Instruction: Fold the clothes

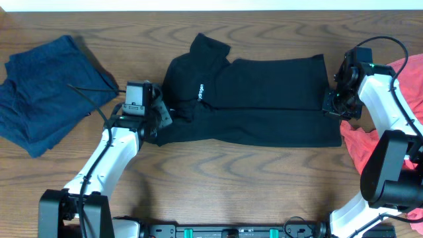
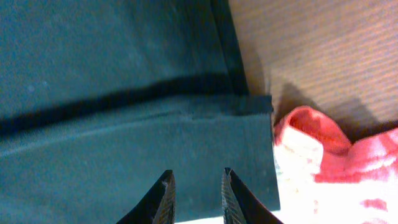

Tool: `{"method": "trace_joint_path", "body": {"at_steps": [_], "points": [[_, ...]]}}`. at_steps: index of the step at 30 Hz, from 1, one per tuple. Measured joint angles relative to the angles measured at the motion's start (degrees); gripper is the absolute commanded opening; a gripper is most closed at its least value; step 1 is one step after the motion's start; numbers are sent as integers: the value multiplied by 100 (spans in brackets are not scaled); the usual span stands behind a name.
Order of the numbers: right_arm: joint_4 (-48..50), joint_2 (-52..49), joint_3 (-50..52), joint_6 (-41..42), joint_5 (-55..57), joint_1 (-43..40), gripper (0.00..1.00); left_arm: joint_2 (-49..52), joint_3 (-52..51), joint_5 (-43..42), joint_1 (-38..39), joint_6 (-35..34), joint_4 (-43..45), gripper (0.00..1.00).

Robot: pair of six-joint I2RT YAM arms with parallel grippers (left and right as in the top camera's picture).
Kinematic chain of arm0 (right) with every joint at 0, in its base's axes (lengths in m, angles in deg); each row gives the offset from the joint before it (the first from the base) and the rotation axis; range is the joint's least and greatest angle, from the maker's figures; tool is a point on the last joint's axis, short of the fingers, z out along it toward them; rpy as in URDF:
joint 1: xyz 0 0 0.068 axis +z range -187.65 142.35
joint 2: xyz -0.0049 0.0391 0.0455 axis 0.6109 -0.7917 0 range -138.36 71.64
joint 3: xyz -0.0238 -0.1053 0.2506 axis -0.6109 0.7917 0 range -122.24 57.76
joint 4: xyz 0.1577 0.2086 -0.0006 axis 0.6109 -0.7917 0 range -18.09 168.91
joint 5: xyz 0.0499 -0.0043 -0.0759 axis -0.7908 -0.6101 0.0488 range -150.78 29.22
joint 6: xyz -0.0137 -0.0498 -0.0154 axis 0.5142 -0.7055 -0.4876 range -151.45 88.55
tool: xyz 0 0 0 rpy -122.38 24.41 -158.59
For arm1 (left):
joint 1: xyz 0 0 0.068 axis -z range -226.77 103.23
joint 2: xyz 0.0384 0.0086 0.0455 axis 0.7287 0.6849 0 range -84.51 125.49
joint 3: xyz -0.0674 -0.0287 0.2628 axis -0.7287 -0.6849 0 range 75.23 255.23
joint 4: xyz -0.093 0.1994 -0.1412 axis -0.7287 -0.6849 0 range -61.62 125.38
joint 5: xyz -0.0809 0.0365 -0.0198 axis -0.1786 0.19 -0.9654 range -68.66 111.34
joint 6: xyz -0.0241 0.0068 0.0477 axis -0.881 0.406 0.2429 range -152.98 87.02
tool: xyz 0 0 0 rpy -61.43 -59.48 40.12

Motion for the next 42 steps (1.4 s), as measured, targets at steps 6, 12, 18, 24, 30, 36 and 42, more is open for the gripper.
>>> {"method": "trace_joint_path", "body": {"at_steps": [6, 12, 18, 24, 30, 36, 42], "points": [[-87, 0, 0, 0, 0, 2, 24, 44, 0, -227, 90, 0, -284, 41], [-164, 0, 0, 0, 0, 2, 24, 577, 0, -299, 90, 0, 28, 33], [-177, 0, 0, 0, 0, 2, 24, 999, -11, -330, 90, 42, 1119, 6], [-179, 0, 0, 0, 0, 2, 24, 935, 2, -476, 83, 70, 2208, 13], [-201, 0, 0, 0, 0, 2, 24, 887, 28, -459, 33, 118, 1834, 48], [-404, 0, 0, -46, -24, 2, 22, 887, 50, -2, -92, 295, 385, 48], [-496, 0, 11, -354, -321, 11, 23, 887, 37, 221, -133, 350, -249, 47]]}}
